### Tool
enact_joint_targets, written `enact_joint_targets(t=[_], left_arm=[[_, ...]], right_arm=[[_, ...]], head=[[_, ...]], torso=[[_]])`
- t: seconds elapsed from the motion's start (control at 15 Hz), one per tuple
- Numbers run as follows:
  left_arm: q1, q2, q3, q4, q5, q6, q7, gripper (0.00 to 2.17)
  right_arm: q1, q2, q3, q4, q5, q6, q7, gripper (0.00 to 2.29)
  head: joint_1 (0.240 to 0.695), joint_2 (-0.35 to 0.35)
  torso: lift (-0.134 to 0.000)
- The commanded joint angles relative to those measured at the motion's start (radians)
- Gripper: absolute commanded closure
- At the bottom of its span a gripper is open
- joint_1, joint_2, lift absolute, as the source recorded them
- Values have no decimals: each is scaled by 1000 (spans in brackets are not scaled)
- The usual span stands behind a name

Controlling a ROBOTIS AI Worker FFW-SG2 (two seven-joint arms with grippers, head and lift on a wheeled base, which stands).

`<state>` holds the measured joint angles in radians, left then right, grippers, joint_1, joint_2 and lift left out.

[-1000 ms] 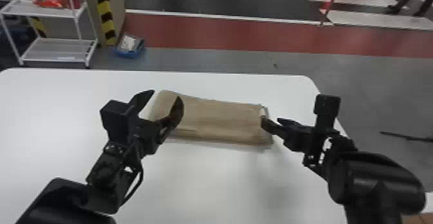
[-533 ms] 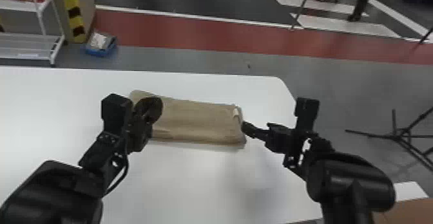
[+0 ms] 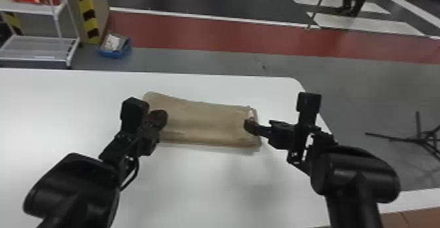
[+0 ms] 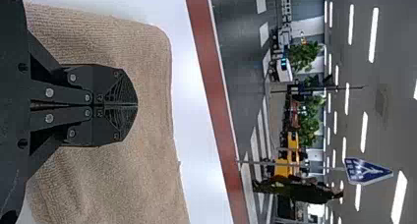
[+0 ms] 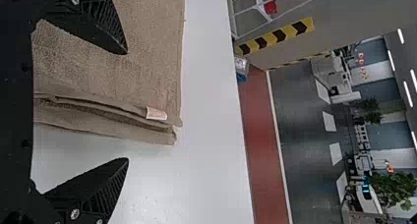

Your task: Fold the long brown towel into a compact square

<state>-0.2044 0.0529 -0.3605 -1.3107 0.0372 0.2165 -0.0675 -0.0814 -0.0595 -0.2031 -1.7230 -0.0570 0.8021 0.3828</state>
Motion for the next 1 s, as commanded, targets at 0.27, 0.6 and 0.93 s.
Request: enact_joint_targets(t=[0.27,0.6,0.93], left_arm=[[-17,-2,15,41,-40,-2,-2,1889],[-15,-1,29,41,-40,-2,-11,1889],[-20,1,32,53,-40,-2,-17,1889]], right_arm=[[-140,-2,33,180,55,1,-1,188],[-173,-5,36,252,83,1,1,286],[-173,-13,25,260,83,13,24,431]], head=[[695,-189],[695,-180],[695,-180]], torso=[[-120],[-120],[-120]])
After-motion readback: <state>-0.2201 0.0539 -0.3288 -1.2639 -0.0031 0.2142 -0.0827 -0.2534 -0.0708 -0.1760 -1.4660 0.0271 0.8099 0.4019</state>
